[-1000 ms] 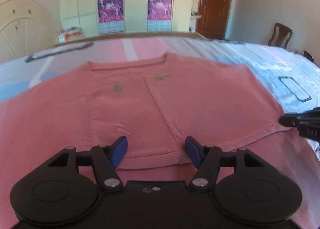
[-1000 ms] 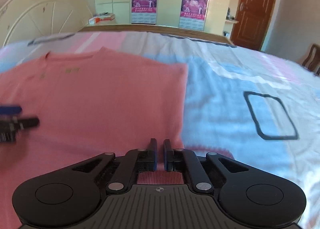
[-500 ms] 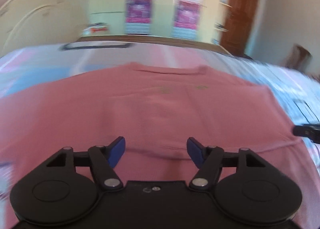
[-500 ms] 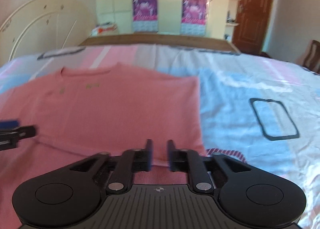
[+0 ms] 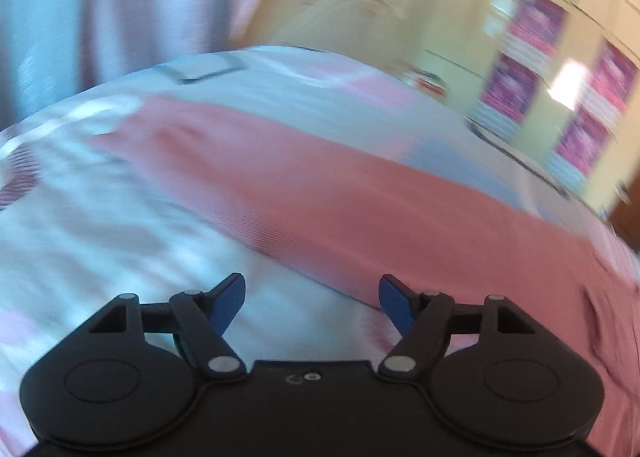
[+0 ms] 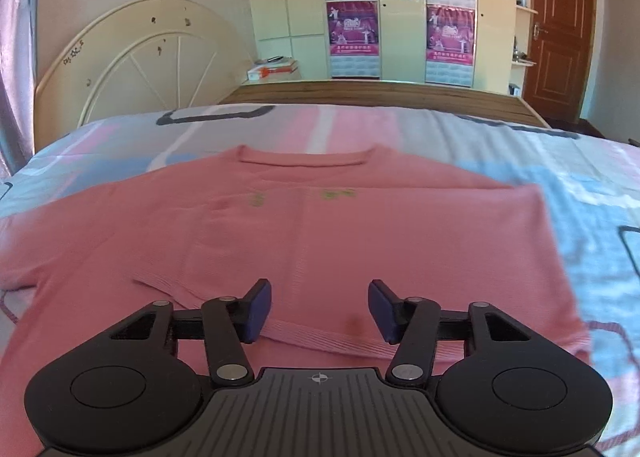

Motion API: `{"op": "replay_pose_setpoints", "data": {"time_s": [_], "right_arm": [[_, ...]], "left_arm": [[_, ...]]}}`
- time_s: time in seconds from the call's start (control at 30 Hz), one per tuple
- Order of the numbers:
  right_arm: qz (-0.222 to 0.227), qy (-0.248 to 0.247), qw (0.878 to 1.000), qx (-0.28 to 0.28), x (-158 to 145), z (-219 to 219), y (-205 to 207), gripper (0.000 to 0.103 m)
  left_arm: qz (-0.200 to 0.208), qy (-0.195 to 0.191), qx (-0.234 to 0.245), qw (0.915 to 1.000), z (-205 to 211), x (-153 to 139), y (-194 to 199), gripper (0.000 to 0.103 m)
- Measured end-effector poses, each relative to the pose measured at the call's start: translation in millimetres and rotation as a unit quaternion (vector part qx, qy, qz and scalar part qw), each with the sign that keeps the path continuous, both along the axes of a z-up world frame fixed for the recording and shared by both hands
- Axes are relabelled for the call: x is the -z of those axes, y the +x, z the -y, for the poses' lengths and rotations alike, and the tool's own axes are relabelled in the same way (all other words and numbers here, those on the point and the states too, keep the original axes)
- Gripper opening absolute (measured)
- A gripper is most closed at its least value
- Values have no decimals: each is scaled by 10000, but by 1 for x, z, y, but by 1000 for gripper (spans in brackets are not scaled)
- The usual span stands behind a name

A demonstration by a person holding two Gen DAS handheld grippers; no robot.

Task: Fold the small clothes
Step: 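Grasp the other sleeve cuff with the left tool and lift it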

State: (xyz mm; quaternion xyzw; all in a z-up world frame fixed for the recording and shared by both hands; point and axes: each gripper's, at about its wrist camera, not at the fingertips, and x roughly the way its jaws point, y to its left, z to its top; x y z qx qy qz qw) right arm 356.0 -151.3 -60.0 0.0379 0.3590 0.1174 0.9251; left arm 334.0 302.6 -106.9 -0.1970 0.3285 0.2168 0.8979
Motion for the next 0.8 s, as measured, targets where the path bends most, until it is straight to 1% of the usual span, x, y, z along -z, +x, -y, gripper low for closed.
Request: {"op": "replay_pose_setpoints", "data": {"time_s": [0.07,0.1,0.17,0.23,0.33,0.43,0.7,0.77,0.8], "right_arm": [[19,15,10000,-58,0,-17,5,53],[22,-3,9999,-106,-1,-25,8,53],[52,-76,9998,-198,-1,-41,12,53],[74,-120,9996,-234,-1,-52,16,53],[105,-185,9996,-191,-2,-62,25,53],[83,-235,9997,-56,-2,-64,35,53],[85,-404,9988,246,-5,-46,38,53],[67,-429,9985,324,-5,-42,38,53],[51,-429,9984,360,-5,-40,38,53]], "left_arm": [[88,-115,-276,9995,-29,1,-2,69],[134,-206,-406,9989,-41,2,-2,65],[264,-479,-715,9959,-74,7,-9,64],[390,-686,-946,9924,-96,11,-11,64],[586,-807,-1042,9895,-119,11,-10,64],[775,-961,-1117,9860,-133,13,-3,64],[839,-853,-1136,9863,-149,18,17,62],[827,-814,-1138,9867,-150,18,20,58],[815,-791,-1154,9868,-151,19,20,54]]}}
